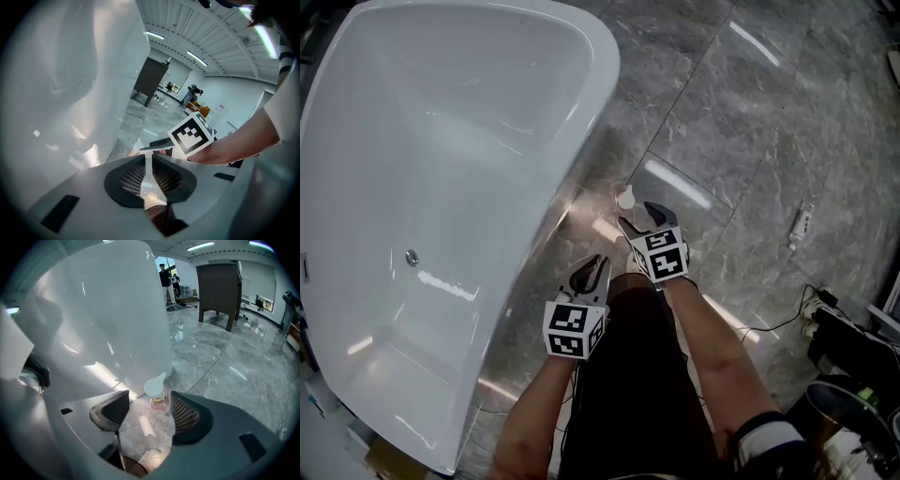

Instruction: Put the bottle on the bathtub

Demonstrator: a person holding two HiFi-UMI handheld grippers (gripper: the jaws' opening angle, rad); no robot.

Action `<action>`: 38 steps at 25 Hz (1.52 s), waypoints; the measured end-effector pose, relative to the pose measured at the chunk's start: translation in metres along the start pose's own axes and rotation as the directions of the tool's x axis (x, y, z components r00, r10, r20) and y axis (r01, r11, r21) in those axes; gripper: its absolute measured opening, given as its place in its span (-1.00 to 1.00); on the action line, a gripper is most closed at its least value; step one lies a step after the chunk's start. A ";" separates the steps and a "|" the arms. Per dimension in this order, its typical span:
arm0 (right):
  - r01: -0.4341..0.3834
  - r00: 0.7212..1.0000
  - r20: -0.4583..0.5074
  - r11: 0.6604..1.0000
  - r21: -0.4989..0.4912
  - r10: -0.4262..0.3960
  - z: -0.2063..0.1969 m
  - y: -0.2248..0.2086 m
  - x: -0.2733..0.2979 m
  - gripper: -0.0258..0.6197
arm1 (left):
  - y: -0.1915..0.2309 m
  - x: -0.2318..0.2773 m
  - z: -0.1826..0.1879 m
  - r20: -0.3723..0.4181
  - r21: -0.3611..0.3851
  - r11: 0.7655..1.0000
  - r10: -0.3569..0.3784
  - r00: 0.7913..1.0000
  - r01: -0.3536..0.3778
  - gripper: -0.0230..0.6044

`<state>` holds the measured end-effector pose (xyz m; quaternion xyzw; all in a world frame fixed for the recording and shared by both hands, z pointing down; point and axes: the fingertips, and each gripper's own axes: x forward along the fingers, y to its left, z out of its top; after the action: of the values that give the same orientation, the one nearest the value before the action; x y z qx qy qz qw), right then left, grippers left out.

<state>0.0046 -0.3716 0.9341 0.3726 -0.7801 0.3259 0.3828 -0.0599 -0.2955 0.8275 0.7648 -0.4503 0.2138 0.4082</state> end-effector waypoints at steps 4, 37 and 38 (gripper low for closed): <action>0.006 1.000 0.025 0.998 0.070 -0.008 0.010 0.009 -0.042 -0.24 | -0.015 -0.025 0.020 0.009 0.007 1.000 0.005 1.000 -0.005 -0.75; -0.041 0.934 0.354 0.973 0.225 -0.043 0.143 0.062 -0.317 -0.78 | -0.096 -0.220 0.181 0.214 0.029 0.998 0.055 0.975 -0.063 -0.75; -0.043 0.932 0.359 0.973 0.227 -0.043 0.143 0.064 -0.321 -0.79 | -0.097 -0.225 0.183 0.220 0.029 0.998 0.056 0.974 -0.064 -0.75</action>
<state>0.0387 -0.3461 0.5790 0.4682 -0.7939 0.3403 0.1865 -0.0969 -0.3043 0.5245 0.7768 -0.5116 0.1485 0.3358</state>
